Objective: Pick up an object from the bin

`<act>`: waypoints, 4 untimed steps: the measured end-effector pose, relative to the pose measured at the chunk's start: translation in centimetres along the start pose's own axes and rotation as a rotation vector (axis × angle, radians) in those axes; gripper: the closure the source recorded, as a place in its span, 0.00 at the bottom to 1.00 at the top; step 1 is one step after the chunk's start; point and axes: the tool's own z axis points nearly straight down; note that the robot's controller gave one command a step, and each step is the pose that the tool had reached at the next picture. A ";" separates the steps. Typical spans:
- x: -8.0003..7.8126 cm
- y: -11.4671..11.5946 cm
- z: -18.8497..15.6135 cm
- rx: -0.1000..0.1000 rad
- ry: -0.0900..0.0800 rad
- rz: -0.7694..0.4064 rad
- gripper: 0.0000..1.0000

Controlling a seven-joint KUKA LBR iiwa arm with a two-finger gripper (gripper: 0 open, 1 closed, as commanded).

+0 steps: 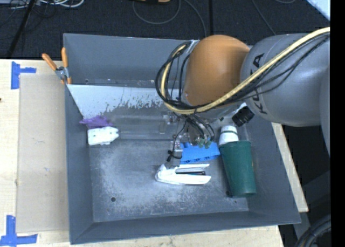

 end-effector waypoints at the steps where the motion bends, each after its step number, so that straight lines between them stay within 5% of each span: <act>1: -0.1 -0.1 -0.5 -0.001 -0.007 0.002 0.00; 2: 1.3 -2.8 4.9 -0.001 -0.008 -0.073 0.00; 3: 5.2 -7.6 6.2 -0.001 0.000 -0.014 0.00; 4: 4.7 -8.4 5.5 -0.001 -0.006 -0.081 0.00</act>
Offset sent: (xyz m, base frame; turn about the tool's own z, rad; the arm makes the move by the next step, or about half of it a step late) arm -0.0346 -0.0697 -0.1264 -0.1684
